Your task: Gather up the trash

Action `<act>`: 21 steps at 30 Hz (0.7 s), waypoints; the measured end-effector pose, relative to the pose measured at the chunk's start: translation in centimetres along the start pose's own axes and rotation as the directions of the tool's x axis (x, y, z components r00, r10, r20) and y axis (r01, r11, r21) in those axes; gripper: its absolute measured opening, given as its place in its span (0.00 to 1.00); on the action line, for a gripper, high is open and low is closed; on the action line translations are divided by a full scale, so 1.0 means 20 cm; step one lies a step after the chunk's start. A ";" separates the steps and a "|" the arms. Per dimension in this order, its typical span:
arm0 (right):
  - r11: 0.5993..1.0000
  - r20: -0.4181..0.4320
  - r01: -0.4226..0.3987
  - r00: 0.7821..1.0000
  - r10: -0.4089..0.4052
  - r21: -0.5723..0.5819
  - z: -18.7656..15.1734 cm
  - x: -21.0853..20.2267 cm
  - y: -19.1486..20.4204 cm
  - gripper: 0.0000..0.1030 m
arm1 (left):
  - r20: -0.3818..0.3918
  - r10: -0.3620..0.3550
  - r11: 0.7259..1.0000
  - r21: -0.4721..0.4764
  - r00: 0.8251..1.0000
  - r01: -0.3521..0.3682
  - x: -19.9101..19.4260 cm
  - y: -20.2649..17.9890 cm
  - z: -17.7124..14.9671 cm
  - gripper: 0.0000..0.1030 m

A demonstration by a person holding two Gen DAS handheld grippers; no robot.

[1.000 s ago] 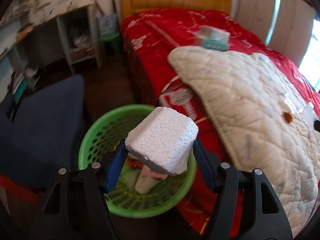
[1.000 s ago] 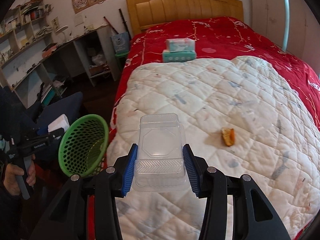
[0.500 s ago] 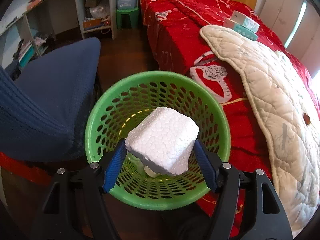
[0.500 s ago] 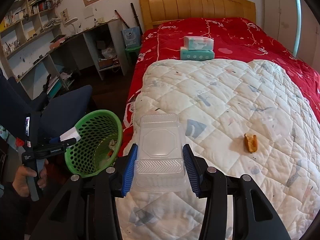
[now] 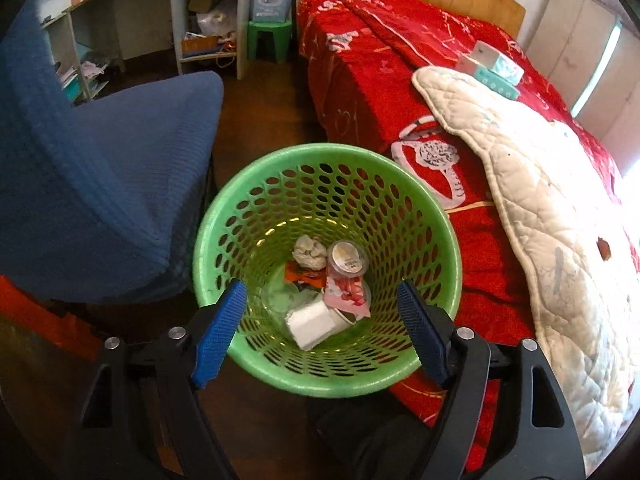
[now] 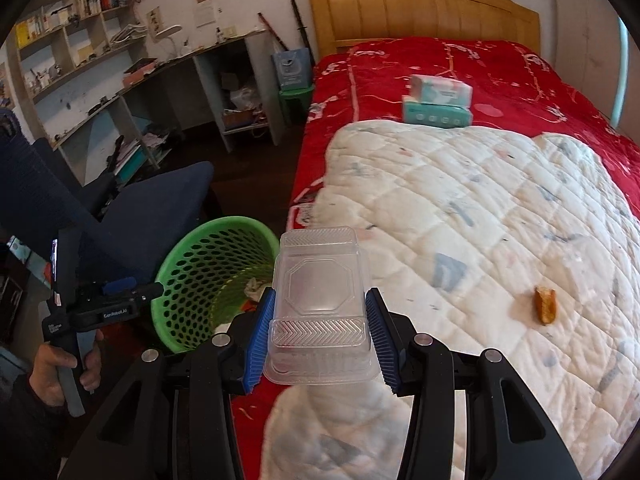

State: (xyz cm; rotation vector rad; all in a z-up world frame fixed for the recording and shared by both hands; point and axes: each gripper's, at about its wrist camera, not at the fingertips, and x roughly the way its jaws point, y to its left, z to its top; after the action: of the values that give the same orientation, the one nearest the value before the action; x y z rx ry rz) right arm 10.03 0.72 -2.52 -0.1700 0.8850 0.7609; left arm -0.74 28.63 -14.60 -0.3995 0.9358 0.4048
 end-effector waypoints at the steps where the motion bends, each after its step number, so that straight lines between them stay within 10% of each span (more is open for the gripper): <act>1: 1.000 -0.002 -0.010 1.000 0.010 -0.008 0.01 0.02 0.03 0.43 | 0.007 0.000 1.000 -0.001 1.000 0.000 -0.02 0.01 -0.01 0.74; 21: 0.988 -0.093 -0.146 0.986 0.140 -0.055 0.10 0.43 0.47 0.44 | 0.062 0.029 0.998 -0.061 0.998 -0.025 -0.21 0.20 -0.09 0.74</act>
State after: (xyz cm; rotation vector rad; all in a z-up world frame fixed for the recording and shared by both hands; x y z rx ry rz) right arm 8.45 12.97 -6.19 -0.1979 0.9666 0.9208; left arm -6.31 30.51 -12.67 -0.4275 0.8705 0.4687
